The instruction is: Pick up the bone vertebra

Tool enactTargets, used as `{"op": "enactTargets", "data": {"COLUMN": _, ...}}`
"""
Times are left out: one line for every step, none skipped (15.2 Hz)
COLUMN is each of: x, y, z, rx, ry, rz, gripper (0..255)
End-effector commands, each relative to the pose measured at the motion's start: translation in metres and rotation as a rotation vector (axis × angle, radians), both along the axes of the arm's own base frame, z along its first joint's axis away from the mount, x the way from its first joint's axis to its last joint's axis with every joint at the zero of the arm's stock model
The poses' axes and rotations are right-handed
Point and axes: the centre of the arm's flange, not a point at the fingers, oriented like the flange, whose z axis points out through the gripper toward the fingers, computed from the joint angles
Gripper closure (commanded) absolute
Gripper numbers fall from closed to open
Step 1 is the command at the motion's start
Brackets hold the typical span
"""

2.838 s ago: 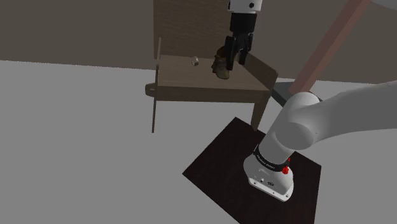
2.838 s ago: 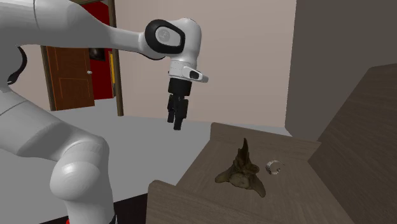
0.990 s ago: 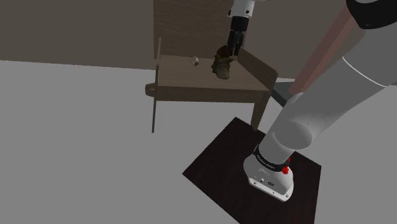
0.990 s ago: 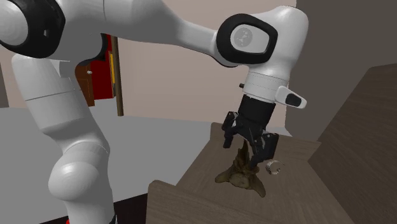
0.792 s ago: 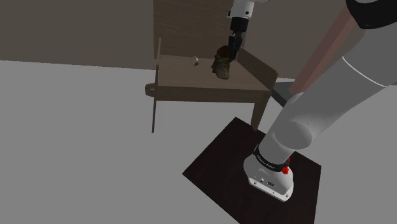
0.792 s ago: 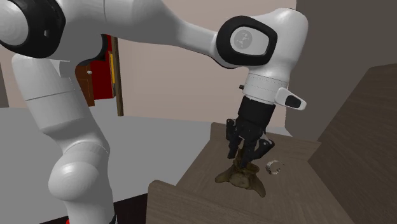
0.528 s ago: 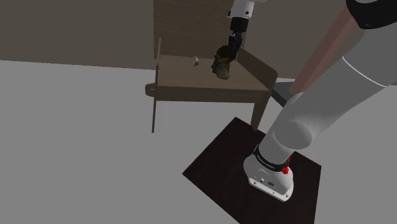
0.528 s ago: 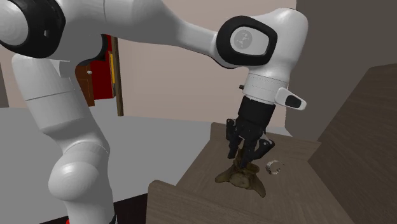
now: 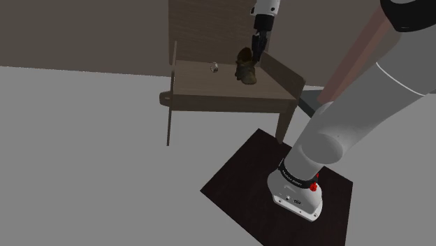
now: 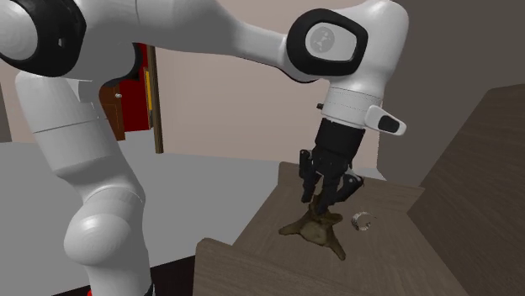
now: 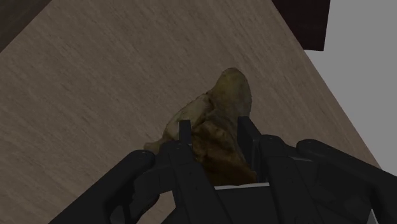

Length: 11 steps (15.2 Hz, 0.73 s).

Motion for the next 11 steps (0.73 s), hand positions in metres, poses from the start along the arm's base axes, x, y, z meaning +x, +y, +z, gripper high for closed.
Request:
{"op": "enactTargets", "data": {"x": 0.0, "y": -0.001, "z": 0.01, "rx": 0.0, "ry": 0.0, "rz": 0.0, "gripper": 255}}
{"op": "enactTargets", "data": {"x": 0.0, "y": -0.001, "z": 0.015, "rx": 0.0, "ry": 0.0, "rz": 0.0, "gripper": 255}}
{"op": "enactTargets", "data": {"x": 0.0, "y": -0.001, "z": 0.021, "rx": 0.0, "ry": 0.0, "rz": 0.0, "gripper": 255}}
{"op": "enactTargets", "data": {"x": 0.0, "y": -0.001, "z": 0.026, "rx": 0.0, "ry": 0.0, "rz": 0.0, "gripper": 255}}
{"op": "enactTargets", "data": {"x": 0.0, "y": -0.001, "z": 0.031, "rx": 0.0, "ry": 0.0, "rz": 0.0, "gripper": 255}}
{"op": "enactTargets", "data": {"x": 0.0, "y": -0.001, "z": 0.036, "rx": 0.0, "ry": 0.0, "rz": 0.0, "gripper": 255}}
{"op": "enactTargets", "data": {"x": 0.0, "y": -0.001, "z": 0.042, "rx": 0.0, "ry": 0.0, "rz": 0.0, "gripper": 255}}
{"op": "enactTargets", "data": {"x": 0.0, "y": -0.001, "z": 0.047, "rx": 0.0, "ry": 0.0, "rz": 0.0, "gripper": 255}}
{"op": "enactTargets", "data": {"x": 0.0, "y": -0.001, "z": 0.052, "rx": 0.0, "ry": 0.0, "rz": 0.0, "gripper": 255}}
{"op": "enactTargets", "data": {"x": 0.0, "y": -0.001, "z": 0.057, "rx": 0.0, "ry": 0.0, "rz": 0.0, "gripper": 255}}
{"op": "enactTargets", "data": {"x": 0.0, "y": -0.001, "z": 0.063, "rx": 0.0, "ry": 0.0, "rz": 0.0, "gripper": 255}}
